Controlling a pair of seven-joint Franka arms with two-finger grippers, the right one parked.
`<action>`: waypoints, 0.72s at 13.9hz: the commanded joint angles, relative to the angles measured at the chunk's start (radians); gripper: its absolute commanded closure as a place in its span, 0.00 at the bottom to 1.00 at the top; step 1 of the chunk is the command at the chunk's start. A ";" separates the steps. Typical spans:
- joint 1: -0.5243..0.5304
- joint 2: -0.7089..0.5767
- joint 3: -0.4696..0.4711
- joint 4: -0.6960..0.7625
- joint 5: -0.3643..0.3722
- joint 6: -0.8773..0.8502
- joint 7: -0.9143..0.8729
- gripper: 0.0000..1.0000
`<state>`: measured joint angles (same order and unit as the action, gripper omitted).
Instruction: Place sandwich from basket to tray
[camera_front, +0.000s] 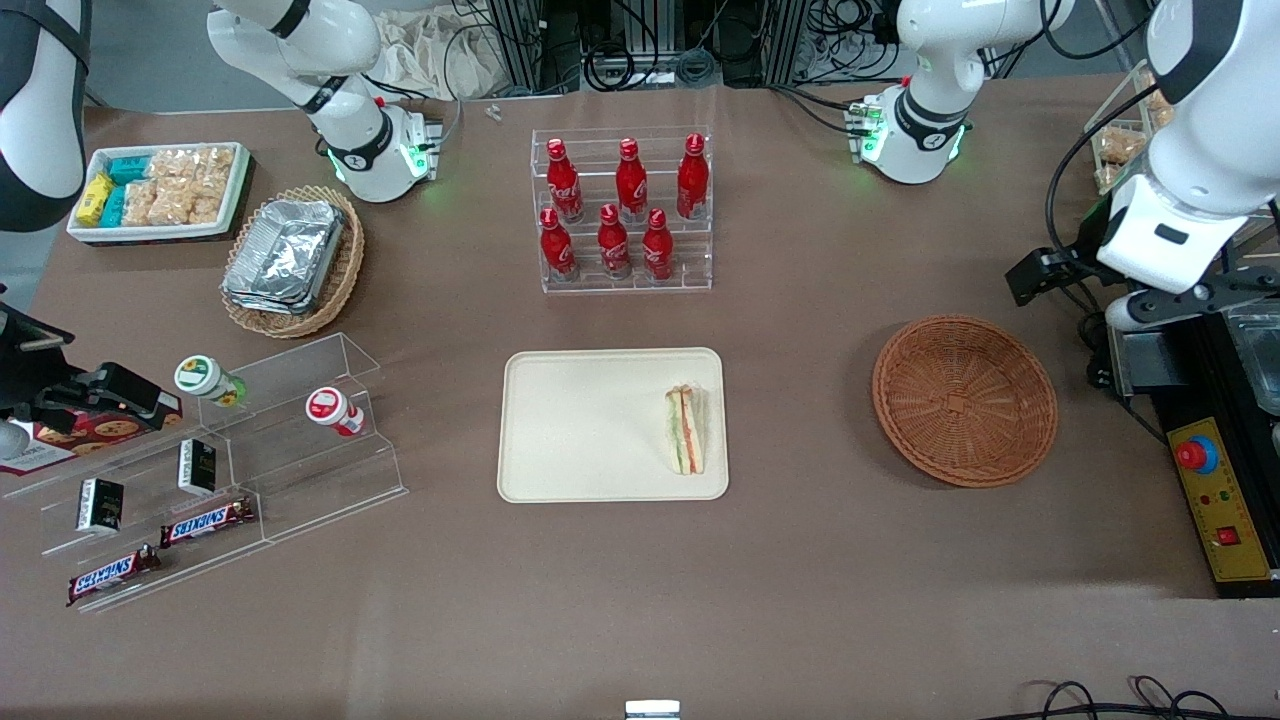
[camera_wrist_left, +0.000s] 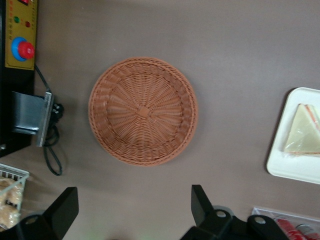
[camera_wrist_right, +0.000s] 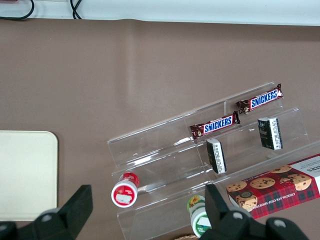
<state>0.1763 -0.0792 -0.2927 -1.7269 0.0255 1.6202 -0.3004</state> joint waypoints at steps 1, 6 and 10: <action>0.071 -0.062 -0.006 -0.048 -0.024 0.012 0.107 0.00; 0.124 0.008 -0.006 0.042 -0.024 -0.020 0.227 0.00; 0.134 0.087 -0.008 0.133 -0.021 -0.046 0.222 0.00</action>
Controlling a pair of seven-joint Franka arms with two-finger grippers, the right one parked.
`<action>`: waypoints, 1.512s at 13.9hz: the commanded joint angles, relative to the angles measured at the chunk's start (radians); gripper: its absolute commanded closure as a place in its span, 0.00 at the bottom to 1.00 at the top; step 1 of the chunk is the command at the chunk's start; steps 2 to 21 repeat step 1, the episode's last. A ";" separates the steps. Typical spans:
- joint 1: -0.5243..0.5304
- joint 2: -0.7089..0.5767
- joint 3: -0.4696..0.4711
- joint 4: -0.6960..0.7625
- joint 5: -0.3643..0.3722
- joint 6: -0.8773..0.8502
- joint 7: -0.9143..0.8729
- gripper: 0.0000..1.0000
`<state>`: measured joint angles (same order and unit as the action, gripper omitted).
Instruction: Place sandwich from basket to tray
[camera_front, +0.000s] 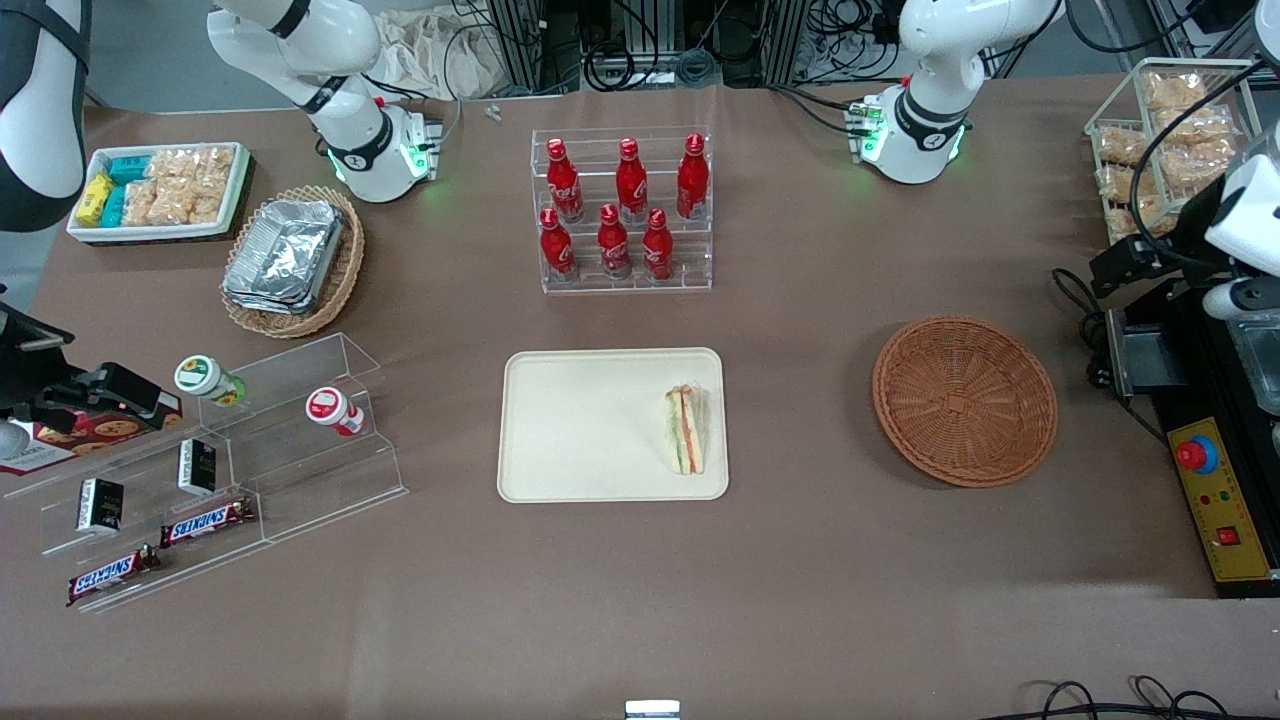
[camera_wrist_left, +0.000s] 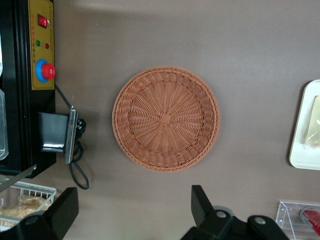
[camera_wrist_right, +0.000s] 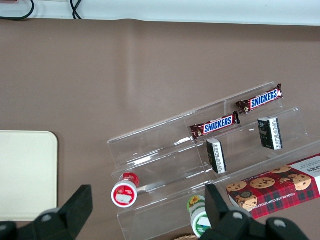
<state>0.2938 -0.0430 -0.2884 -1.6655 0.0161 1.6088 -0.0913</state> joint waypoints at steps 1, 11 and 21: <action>0.015 0.052 -0.012 0.070 -0.008 -0.035 0.013 0.00; 0.015 0.052 -0.012 0.070 -0.008 -0.035 0.013 0.00; 0.015 0.052 -0.012 0.070 -0.008 -0.035 0.013 0.00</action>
